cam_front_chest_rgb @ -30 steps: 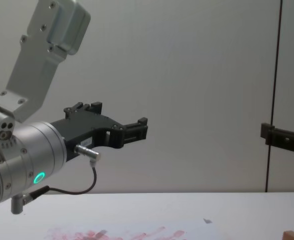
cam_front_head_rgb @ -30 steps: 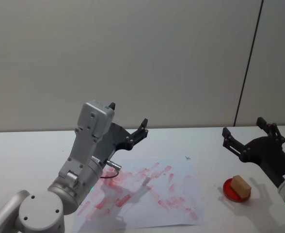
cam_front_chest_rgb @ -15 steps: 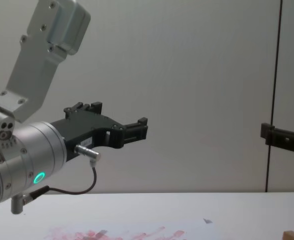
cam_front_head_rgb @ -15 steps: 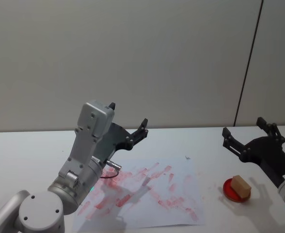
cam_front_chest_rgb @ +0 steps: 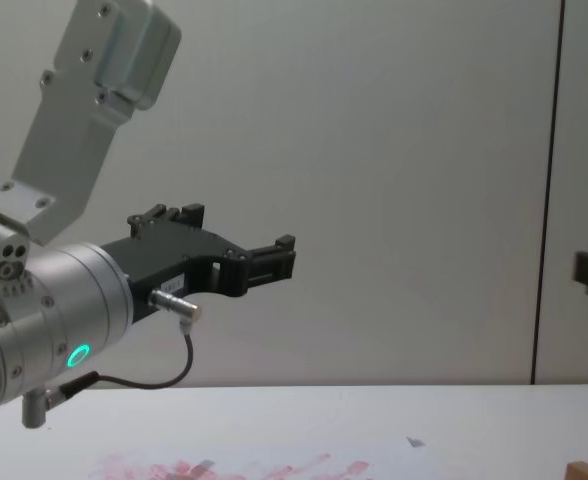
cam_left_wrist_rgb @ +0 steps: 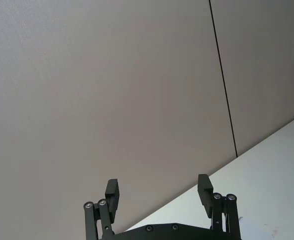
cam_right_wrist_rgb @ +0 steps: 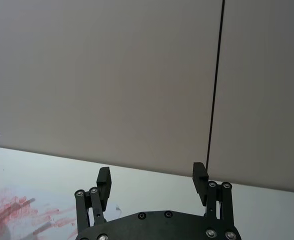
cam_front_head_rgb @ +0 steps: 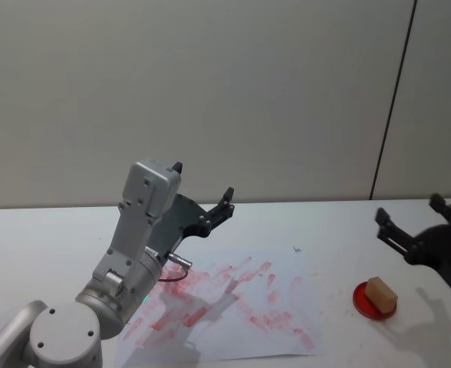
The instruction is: Use the one hand to pick up the stamp and affix it onto the A4 paper.
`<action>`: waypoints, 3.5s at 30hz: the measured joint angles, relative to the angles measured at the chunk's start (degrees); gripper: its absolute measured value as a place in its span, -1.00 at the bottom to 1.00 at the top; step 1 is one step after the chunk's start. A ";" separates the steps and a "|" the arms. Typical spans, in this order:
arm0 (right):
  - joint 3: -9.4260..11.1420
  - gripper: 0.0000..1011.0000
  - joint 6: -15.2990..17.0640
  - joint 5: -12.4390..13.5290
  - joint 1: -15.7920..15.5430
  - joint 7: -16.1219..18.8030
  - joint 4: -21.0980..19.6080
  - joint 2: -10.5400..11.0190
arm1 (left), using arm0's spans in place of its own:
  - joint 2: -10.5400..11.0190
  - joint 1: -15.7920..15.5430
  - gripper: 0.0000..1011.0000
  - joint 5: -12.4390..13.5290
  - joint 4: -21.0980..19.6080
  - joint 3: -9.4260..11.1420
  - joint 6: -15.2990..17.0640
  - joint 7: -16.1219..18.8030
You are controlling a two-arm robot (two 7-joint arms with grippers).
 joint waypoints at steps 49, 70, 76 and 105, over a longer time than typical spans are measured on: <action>-0.46 0.98 12.37 -0.59 0.56 4.32 9.28 0.47 | 0.00 0.00 0.98 0.00 0.00 0.00 0.00 -0.01; -2.36 0.48 12.69 -4.00 4.68 6.34 14.98 -2.60 | 0.00 0.00 0.98 0.00 0.00 0.00 0.00 -0.01; -2.54 0.13 12.69 -4.32 5.07 6.54 15.53 -2.88 | 0.00 0.00 0.98 0.00 0.00 0.00 0.00 0.00; -3.06 -0.56 8.34 -4.83 6.67 9.33 13.89 -4.02 | 0.00 0.00 0.98 0.00 0.00 0.00 0.00 0.00</action>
